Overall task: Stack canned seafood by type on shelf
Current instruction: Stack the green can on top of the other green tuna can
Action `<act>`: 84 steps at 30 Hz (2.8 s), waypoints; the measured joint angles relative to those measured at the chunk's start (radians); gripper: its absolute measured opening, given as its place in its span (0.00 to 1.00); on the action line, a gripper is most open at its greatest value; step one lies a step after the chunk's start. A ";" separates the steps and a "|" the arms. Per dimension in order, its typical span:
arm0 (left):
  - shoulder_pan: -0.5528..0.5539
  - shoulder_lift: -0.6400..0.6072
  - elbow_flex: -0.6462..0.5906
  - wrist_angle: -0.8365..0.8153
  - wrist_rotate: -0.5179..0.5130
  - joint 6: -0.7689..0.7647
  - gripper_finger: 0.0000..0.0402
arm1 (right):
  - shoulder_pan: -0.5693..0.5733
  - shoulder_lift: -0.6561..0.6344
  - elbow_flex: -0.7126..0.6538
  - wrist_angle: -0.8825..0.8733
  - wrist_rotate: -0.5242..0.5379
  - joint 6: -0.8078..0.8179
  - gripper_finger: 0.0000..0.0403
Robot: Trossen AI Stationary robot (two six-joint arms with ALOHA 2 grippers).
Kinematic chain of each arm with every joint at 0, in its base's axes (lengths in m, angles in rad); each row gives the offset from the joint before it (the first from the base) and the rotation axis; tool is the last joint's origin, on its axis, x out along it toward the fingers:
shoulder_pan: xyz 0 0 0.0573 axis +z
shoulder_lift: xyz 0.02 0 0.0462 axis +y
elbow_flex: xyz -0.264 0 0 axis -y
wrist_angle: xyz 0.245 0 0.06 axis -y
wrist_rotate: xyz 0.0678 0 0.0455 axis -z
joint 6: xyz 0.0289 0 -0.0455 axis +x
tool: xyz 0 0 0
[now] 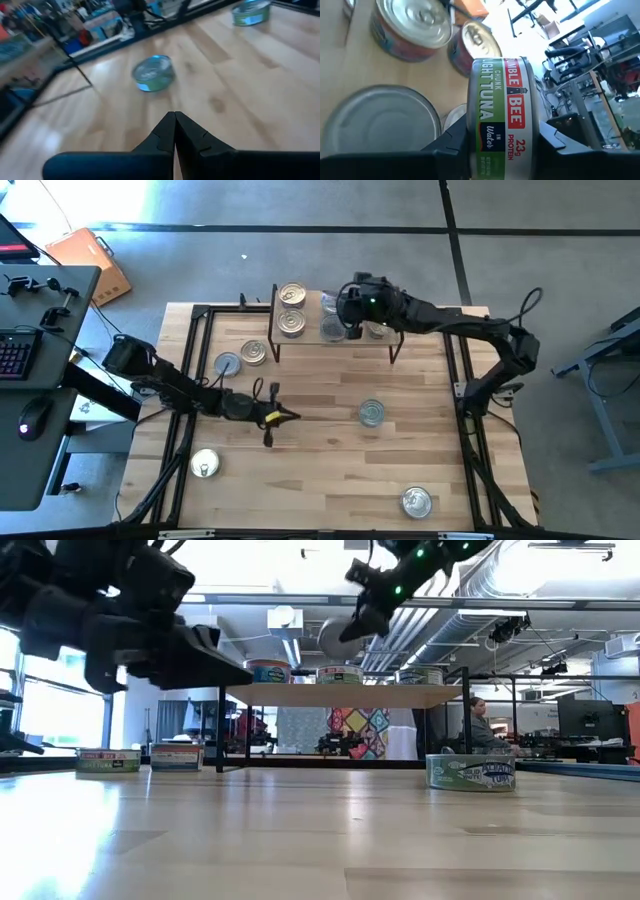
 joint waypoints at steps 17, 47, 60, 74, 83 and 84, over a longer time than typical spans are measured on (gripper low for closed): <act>0.060 0.000 0.000 -0.017 -0.001 0.080 0.00 | 0.022 0.108 0.000 0.078 0.224 -0.177 0.39; 0.021 0.000 0.000 -0.051 -0.001 0.032 0.00 | 0.031 0.104 0.001 0.066 0.160 -0.042 0.41; 0.020 0.000 0.000 -0.052 0.004 -0.003 0.00 | 0.146 -0.008 0.002 0.023 0.281 0.102 0.41; -0.036 0.000 0.016 -0.060 0.007 -0.069 0.00 | 0.599 0.041 0.001 -0.219 -0.078 0.553 0.41; -0.071 0.000 0.029 -0.108 0.007 -0.053 0.00 | 0.763 0.121 -0.001 -0.540 0.204 0.919 0.41; -0.071 0.000 0.029 -0.114 0.007 -0.052 0.00 | 0.777 0.119 -0.001 -0.573 0.230 0.963 0.41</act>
